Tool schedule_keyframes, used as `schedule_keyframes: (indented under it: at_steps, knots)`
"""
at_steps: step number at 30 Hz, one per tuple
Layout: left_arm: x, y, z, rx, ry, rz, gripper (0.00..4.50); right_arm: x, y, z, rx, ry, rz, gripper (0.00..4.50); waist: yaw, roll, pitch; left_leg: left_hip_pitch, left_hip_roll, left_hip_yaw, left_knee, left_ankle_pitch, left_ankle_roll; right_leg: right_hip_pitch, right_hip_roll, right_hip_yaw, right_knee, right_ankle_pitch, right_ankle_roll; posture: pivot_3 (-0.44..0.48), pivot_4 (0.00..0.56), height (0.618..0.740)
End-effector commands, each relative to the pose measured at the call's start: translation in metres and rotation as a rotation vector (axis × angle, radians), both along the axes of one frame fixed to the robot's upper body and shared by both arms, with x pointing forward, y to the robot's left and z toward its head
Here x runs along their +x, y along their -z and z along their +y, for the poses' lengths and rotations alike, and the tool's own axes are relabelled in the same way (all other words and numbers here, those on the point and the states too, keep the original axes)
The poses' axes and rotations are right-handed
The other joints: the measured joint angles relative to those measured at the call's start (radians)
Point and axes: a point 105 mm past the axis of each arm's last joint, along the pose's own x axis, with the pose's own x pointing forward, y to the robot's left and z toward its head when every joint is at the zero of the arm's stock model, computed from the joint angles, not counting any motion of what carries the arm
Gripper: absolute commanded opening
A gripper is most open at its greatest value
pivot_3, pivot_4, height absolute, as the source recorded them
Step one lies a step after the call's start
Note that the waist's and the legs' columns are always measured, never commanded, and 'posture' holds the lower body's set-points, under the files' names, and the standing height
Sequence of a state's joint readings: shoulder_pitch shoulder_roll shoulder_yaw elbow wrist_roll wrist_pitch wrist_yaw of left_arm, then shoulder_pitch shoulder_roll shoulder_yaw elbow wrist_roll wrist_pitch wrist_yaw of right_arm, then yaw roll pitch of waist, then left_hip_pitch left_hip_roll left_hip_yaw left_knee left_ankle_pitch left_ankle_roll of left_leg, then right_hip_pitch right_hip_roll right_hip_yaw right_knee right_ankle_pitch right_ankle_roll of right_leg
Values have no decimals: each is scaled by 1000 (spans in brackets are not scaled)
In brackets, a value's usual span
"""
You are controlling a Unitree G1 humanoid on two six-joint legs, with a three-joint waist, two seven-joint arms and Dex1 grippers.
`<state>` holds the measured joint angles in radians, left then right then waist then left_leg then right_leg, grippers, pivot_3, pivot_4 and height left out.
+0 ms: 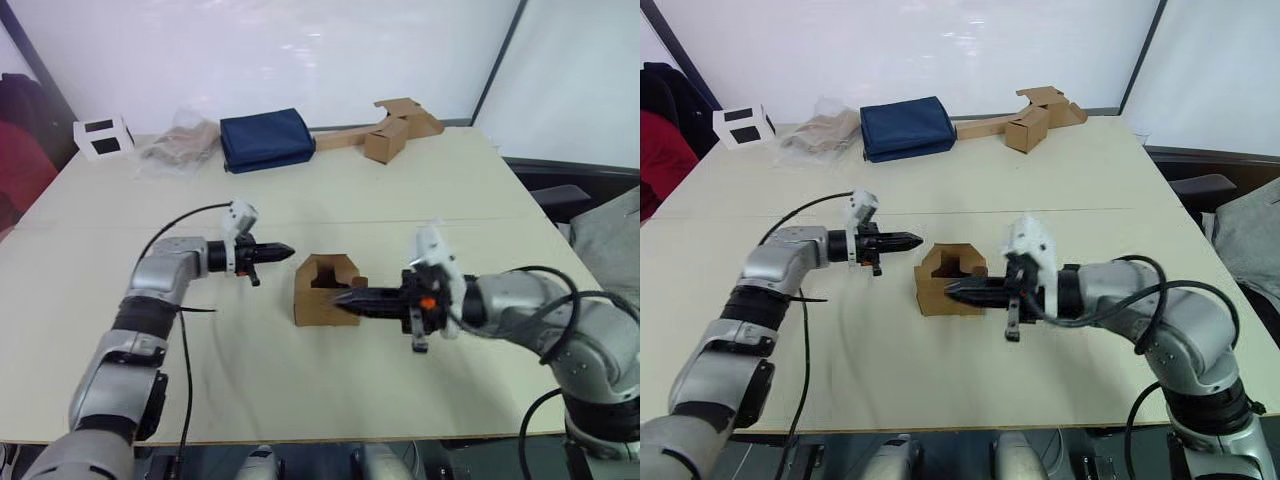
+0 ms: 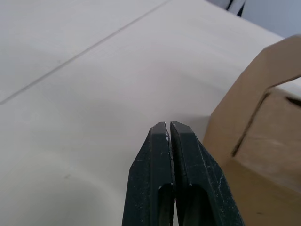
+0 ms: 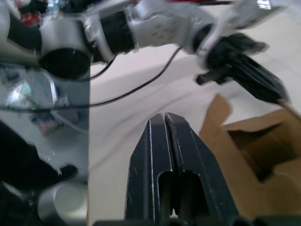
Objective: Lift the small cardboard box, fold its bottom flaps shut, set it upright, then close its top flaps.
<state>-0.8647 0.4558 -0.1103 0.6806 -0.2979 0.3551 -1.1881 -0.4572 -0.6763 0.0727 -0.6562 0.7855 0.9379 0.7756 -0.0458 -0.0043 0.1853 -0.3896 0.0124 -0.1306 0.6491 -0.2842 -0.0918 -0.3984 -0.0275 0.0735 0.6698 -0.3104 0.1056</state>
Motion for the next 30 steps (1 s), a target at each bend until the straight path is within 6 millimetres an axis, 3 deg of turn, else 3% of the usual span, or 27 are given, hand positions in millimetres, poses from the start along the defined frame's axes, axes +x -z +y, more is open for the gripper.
schedule_keyframes:
  at_steps: [1, 12, 30]
  knots:
    - [3, 4, -6, 26, 46, -18, 90, 3, 6, 7, -71, 14, -134, 0, 0, 0, 0, 0, 0, 0, 0, 0, 0, 0, 0, 0, 0, 0, 0, 0, 150, 740]
    - [-2, 12, -11, 44, 110, 9, 90, 34, 19, 4, -155, 121, -247, 0, 0, 0, 0, -1, 0, 0, 0, 0, 0, -1, 0, 0, 0, 0, 0, 0, 150, 740]
    - [-14, 13, -9, 37, 104, -8, 90, 52, 42, 10, -178, 105, -245, 0, -1, 0, 0, -1, 0, 0, 1, 0, 0, -1, 0, 0, 1, 0, 0, 0, 150, 740]
